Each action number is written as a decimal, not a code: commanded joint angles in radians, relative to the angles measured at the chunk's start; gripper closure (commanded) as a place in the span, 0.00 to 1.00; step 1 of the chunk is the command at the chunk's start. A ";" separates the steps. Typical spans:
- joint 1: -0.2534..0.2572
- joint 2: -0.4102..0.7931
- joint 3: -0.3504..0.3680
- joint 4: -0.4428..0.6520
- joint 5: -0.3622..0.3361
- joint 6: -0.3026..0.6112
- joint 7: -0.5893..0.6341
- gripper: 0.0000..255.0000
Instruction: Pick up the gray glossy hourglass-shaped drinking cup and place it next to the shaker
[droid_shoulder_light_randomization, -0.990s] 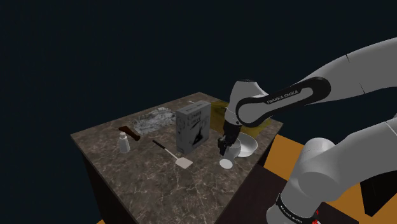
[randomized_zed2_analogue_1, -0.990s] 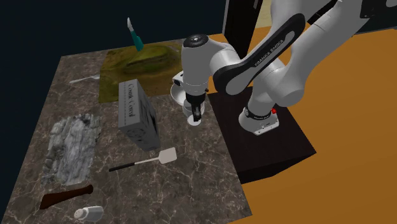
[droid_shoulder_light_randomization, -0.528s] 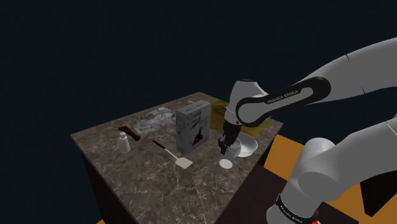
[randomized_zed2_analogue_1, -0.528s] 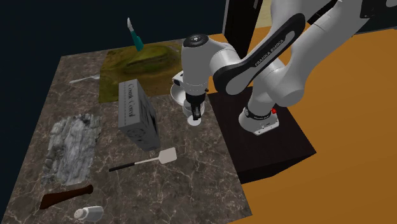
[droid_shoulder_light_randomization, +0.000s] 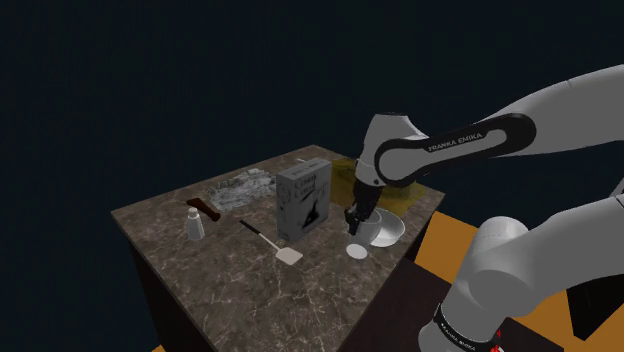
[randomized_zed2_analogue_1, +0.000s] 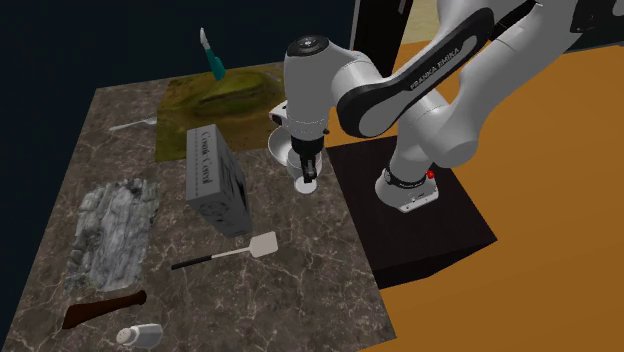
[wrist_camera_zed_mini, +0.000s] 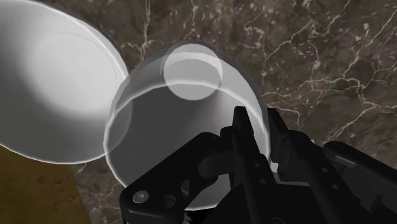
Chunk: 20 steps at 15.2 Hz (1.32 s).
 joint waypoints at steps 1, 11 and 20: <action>-0.001 -0.013 0.002 0.020 -0.001 -0.034 0.003 1.00; -0.003 -0.073 0.008 0.124 -0.004 -0.196 0.016 1.00; -0.002 -0.095 0.012 0.232 -0.004 -0.327 0.026 1.00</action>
